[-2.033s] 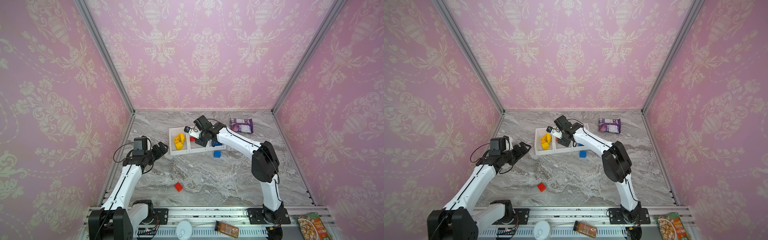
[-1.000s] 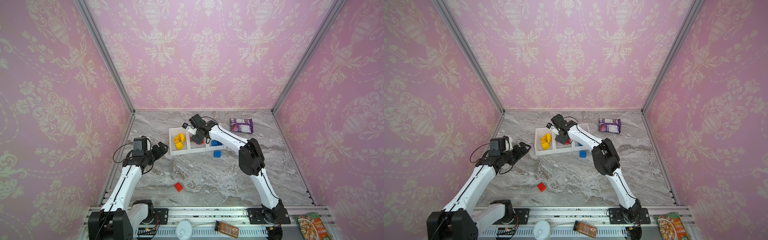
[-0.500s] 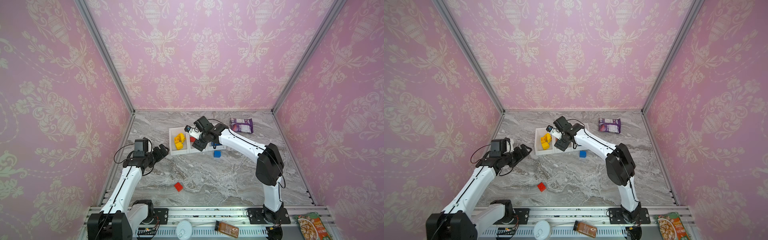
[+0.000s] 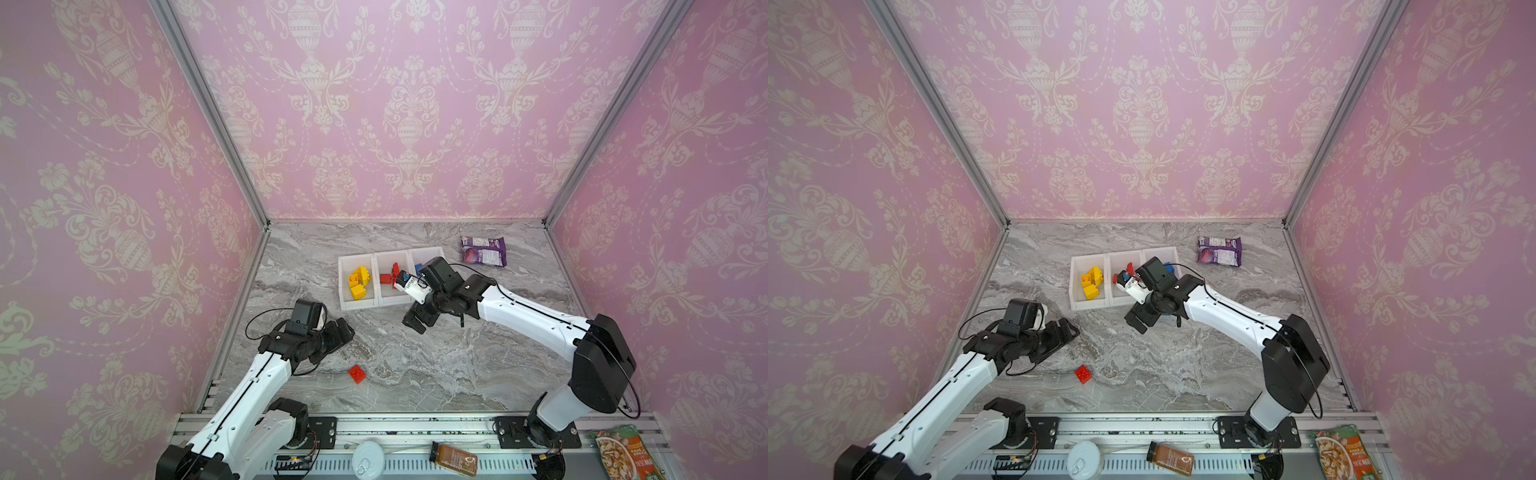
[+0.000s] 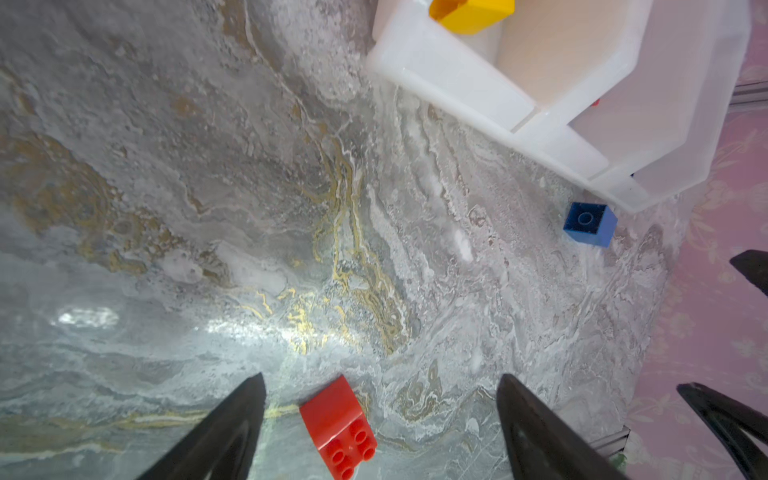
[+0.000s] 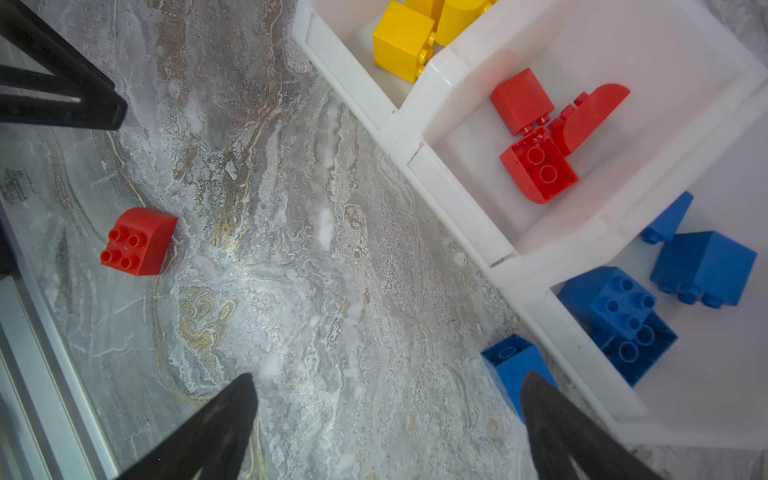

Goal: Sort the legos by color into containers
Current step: 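Lower the left gripper onto the last red brick while the right gripper withdraws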

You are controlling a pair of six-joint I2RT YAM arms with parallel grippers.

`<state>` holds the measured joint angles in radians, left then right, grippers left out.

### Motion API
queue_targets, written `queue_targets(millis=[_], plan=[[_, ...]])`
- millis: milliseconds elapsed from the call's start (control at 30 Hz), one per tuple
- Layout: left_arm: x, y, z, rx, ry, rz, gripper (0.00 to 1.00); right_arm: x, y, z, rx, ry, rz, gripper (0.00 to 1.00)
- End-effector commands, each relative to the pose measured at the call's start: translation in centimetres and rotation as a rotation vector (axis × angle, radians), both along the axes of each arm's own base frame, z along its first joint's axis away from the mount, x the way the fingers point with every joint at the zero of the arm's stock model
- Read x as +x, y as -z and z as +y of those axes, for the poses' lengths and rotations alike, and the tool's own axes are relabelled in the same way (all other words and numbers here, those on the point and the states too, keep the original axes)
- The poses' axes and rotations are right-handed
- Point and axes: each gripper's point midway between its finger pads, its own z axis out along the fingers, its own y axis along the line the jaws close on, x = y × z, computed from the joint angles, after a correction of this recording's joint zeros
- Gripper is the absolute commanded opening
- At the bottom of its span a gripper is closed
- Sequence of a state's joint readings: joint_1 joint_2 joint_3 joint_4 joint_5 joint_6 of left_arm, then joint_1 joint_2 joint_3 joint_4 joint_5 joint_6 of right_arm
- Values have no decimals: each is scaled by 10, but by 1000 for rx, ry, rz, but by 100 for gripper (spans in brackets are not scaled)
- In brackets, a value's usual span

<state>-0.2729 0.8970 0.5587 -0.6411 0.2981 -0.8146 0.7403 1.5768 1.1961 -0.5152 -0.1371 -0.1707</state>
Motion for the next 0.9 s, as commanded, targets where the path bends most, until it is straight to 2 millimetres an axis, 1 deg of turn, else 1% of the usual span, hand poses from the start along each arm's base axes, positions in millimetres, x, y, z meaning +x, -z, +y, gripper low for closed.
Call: queue_targets(millis=[0,167,267,400,600,733,867], plan=[[-26,13,4,38,-63,105,88,-17,4,-5,56,37,44,100],[-45,17,-1,78,-64,160,87,-32,11,-18,63,54,64,100],[-52,19,-6,112,-55,184,85,-39,12,-24,75,58,73,100],[-61,26,-11,165,-50,218,85,-46,12,-32,117,72,91,100],[-56,33,-21,165,-61,246,86,-52,12,-40,160,91,100,100],[-55,42,-33,141,-62,303,86,-53,9,-46,167,96,87,100],[-53,46,-37,146,-68,328,85,-54,6,-51,180,107,80,100]])
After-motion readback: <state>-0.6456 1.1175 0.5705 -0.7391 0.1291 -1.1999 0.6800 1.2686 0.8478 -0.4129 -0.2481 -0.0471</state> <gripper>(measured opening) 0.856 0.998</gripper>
